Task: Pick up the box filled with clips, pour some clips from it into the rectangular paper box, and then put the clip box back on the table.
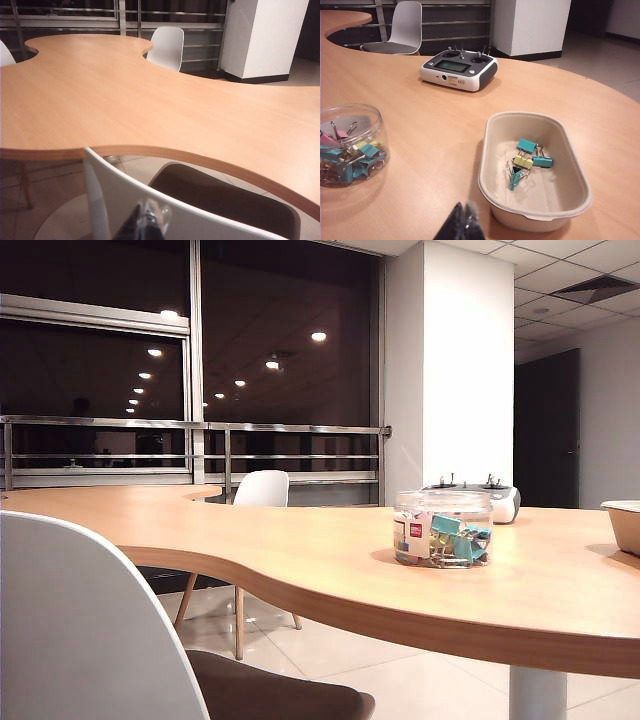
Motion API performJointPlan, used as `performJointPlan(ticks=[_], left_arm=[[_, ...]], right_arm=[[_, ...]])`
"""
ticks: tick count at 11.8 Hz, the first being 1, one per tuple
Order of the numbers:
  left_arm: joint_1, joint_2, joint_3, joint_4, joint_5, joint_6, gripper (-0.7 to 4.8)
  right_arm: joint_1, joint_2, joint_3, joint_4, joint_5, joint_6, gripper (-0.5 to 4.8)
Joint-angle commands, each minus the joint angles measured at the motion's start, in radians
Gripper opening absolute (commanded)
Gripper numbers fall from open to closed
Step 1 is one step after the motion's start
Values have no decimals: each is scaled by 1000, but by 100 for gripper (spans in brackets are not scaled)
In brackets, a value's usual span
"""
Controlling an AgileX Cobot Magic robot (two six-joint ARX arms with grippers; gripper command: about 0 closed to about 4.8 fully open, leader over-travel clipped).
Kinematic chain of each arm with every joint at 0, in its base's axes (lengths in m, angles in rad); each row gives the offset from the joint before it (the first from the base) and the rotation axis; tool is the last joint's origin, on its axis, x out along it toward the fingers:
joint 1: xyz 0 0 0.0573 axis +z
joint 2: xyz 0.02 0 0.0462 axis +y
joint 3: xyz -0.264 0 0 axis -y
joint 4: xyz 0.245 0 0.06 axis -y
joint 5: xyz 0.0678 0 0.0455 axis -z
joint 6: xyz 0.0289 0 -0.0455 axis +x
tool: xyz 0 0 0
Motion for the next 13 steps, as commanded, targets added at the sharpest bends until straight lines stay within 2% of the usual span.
performJointPlan(ticks=[1, 3, 5, 6, 7, 8, 10, 12, 13], left_arm=[[0, -1, 0, 7, 1, 8, -6], [0, -1, 0, 7, 1, 8, -6], [0, -1, 29, 6, -25, -128, -6], [0, -1, 85, -1, -25, -153, -6], [0, 8, 169, -32, -21, -244, -6], [0, 25, 219, -74, -21, -282, -6], [0, 111, 344, -148, 0, -299, -6], [0, 209, 428, -142, 30, -299, -6], [0, 335, 525, -129, 75, -298, -6]], right_arm=[[0, -2, 0, 10, 3, -2, -1], [0, -2, 0, 11, 3, -2, -1], [0, -2, 47, 18, 4, 27, -1], [0, 8, 170, 5, 65, 28, -1], [0, 60, 286, 3, 139, 28, -1], [0, 90, 334, 3, 155, 28, -1], [0, 208, 476, 3, 195, 27, -1], [0, 318, 576, 3, 223, 24, -1], [-1, 457, 688, -21, 241, 25, -1]])
